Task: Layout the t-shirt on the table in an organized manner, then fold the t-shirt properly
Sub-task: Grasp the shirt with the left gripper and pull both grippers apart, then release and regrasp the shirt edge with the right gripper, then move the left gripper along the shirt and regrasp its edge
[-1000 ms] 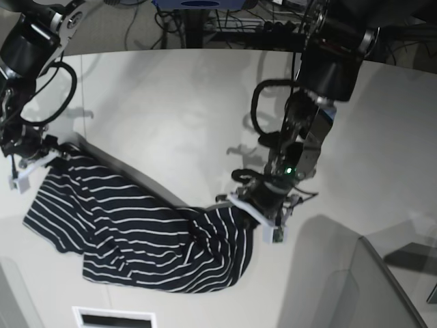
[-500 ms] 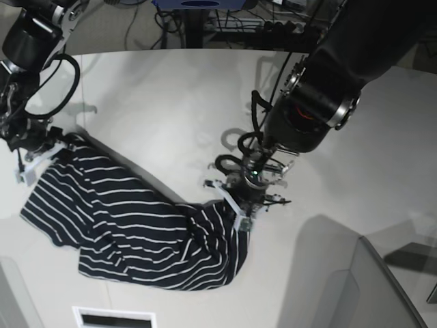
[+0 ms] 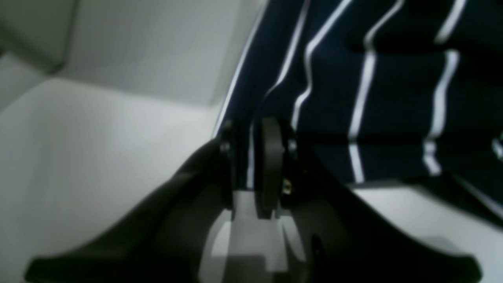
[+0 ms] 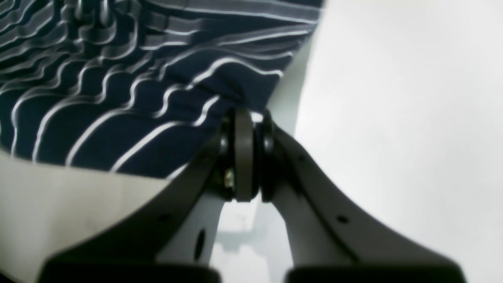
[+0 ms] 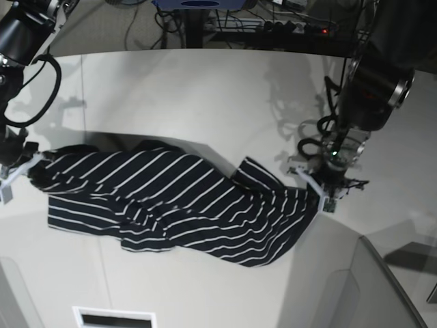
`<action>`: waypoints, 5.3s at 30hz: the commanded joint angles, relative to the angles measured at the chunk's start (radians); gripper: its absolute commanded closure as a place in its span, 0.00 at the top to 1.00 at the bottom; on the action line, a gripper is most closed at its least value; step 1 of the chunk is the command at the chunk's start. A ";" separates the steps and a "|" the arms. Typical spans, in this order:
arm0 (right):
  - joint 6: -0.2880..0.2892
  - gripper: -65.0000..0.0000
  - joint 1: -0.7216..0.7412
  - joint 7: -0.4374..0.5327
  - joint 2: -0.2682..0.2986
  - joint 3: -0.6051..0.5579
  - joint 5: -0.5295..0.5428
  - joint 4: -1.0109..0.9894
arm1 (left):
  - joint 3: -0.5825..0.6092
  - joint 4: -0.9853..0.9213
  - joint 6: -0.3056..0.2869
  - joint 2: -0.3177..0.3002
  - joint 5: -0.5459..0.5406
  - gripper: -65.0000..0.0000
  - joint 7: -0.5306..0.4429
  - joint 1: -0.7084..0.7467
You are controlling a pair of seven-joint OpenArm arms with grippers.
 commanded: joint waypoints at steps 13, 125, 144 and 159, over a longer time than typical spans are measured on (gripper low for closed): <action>-0.002 0.01 0.017 0.022 0.103 -0.063 0.012 -0.033 | -0.220 0.536 0.004 -0.194 0.024 0.16 0.394 0.267; -0.002 0.00 -0.135 -0.138 -0.156 -0.237 -0.178 0.058 | -0.435 0.907 0.008 0.025 0.027 0.16 0.604 0.434; -0.002 0.49 -0.199 0.000 -0.139 -0.131 -0.177 -0.024 | -0.153 0.746 0.009 0.159 0.027 0.00 0.603 0.304; 0.000 0.51 -0.286 0.065 -0.138 -0.131 -0.175 -0.011 | -0.153 0.741 0.009 0.109 0.027 0.00 0.603 0.311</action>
